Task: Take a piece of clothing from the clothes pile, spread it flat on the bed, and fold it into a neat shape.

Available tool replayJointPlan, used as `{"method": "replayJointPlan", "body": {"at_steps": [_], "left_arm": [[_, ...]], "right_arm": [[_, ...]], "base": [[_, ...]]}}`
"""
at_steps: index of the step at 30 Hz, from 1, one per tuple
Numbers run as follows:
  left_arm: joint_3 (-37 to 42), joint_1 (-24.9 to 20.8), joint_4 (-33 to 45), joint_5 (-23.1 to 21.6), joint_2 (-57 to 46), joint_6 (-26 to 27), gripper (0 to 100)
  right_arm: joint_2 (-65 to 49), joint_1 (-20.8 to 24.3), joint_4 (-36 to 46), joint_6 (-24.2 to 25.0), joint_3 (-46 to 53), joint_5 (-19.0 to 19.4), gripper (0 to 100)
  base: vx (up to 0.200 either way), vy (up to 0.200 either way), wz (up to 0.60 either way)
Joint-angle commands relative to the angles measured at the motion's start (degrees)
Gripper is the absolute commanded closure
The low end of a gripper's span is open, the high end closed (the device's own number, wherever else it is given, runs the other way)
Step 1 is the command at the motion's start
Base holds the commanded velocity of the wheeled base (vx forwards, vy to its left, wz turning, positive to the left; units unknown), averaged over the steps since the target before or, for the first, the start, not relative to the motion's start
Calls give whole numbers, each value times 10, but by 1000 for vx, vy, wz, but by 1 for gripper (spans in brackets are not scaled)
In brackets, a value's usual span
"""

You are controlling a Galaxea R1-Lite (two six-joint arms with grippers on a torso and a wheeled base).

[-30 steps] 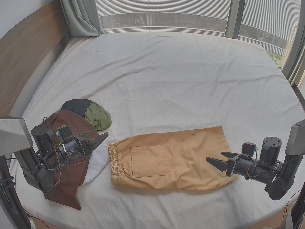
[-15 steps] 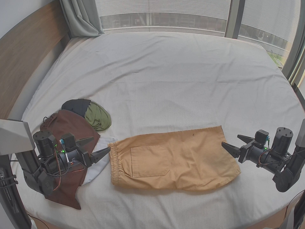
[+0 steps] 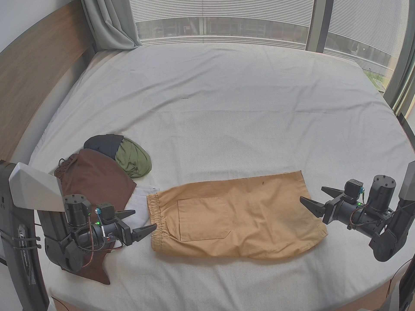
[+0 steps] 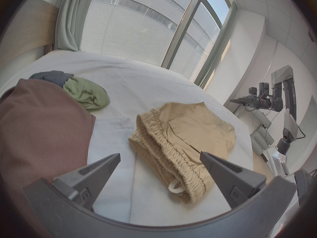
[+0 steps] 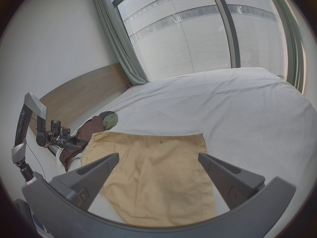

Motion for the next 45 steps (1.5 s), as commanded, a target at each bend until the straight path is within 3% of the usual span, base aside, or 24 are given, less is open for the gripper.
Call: {"method": "replayJointPlan", "body": {"at_steps": [1,8,10,12,19,31,40,41,45], "left_arm": [[0,-7,-1,1,29,-7,0],[3,-35,-1,5,36,-79,0],[3,-51,-1,10,35,-140,0],[0,-58,-1,23,39,-168,0],[-9,-76,-1,48,62,-192,0],[-27,-110,-1,80,66,-350,0],[-35,-140,-1,136,65,-405,0],[-35,-140,-1,136,65,-405,100],[-41,-139,-1,141,66,-409,100]], "right_arm": [[20,1,0,-1,1,-1,0],[29,1,0,-1,0,-1,0],[29,1,0,-1,1,-1,0],[29,1,0,-1,1,-1,0],[30,1,0,-1,1,-1,0],[30,1,0,-2,1,-1,0],[36,1,0,-2,1,-1,0],[36,1,0,-2,1,-1,0],[37,1,0,-2,1,-1,0]], "base": [[0,0,0],[0,0,0],[0,0,0],[0,0,0],[0,0,0],[0,0,0],[0,0,0],[0,0,0],[0,0,0]]}}
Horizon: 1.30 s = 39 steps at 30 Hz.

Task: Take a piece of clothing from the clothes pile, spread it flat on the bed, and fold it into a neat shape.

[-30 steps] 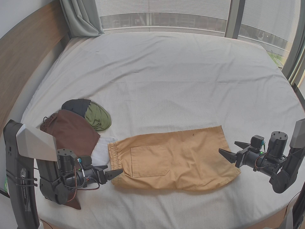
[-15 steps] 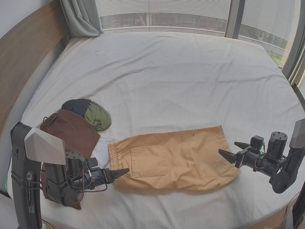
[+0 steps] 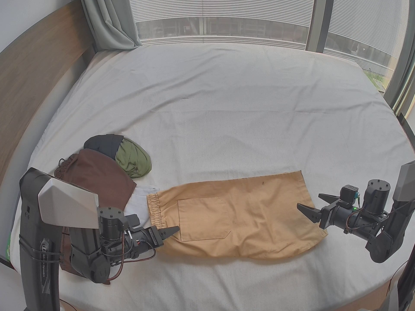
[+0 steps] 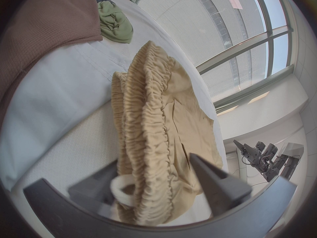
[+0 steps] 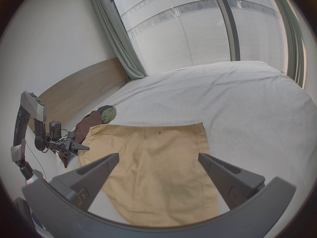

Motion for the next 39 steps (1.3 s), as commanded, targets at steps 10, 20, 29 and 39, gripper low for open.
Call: {"method": "replayJointPlan", "body": {"at_steps": [10,20,29,39], "left_arm": [[-4,1,-2,0,-3,1,100],[12,16,-1,-18,-46,0,100],[25,36,-1,-40,-65,2,100],[46,63,-1,-43,-82,11,100]], "right_arm": [[8,2,0,0,3,0,0],[8,3,0,-1,8,0,0],[8,6,0,-1,10,0,0],[10,6,0,-1,11,1,0]], "base": [[0,0,0],[0,0,0],[0,0,0],[0,0,0]]}}
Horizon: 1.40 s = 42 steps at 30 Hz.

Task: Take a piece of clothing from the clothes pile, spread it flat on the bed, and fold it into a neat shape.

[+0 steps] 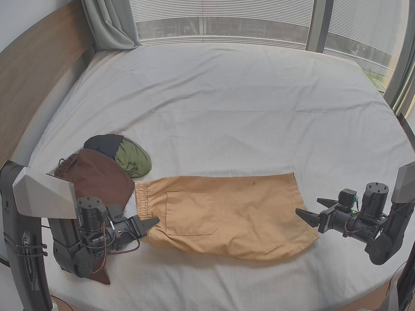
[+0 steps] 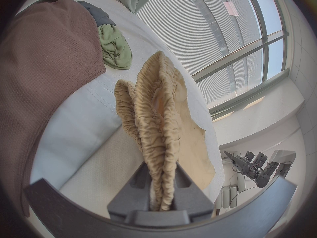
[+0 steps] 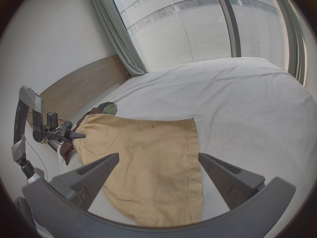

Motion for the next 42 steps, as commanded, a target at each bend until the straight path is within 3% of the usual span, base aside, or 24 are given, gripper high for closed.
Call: {"method": "replayJointPlan", "body": {"at_steps": [1,8,13,37,42], "left_arm": [[13,6,-1,-3,-15,7,100],[35,15,-1,-13,-29,25,100],[48,46,-1,-53,-51,44,100],[80,95,0,-103,-88,44,100],[89,103,0,-108,-88,68,100]], "right_arm": [[2,-1,0,0,0,0,0],[3,0,0,0,0,0,0],[2,0,0,0,0,0,0],[-1,23,0,0,10,-1,0],[-1,23,0,0,10,-1,0]], "base": [[0,0,0],[0,0,0],[0,0,0],[0,0,0],[0,0,0]]}}
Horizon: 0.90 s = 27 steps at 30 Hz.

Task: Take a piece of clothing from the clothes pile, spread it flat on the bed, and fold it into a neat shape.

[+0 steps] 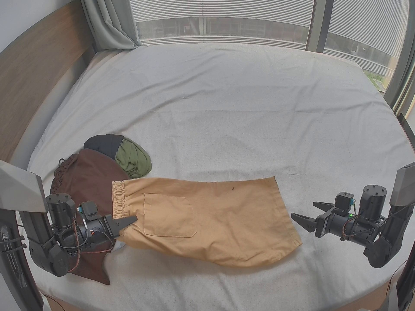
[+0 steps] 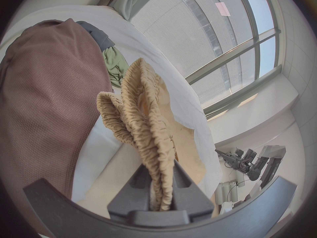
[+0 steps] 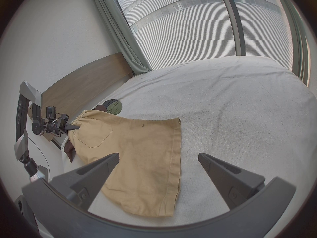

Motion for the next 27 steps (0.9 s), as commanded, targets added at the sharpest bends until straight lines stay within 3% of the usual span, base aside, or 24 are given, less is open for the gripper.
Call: {"method": "replayJointPlan", "body": {"at_steps": [1,10,27], "left_arm": [[9,7,0,-6,-2,14,100],[6,8,0,-10,-2,20,100],[-17,-49,-1,1,-7,20,100]], "right_arm": [[1,1,0,0,0,0,0],[2,1,0,0,0,0,0],[2,-1,0,0,0,1,0]], "base": [[0,0,0],[0,0,0],[0,0,0]]}}
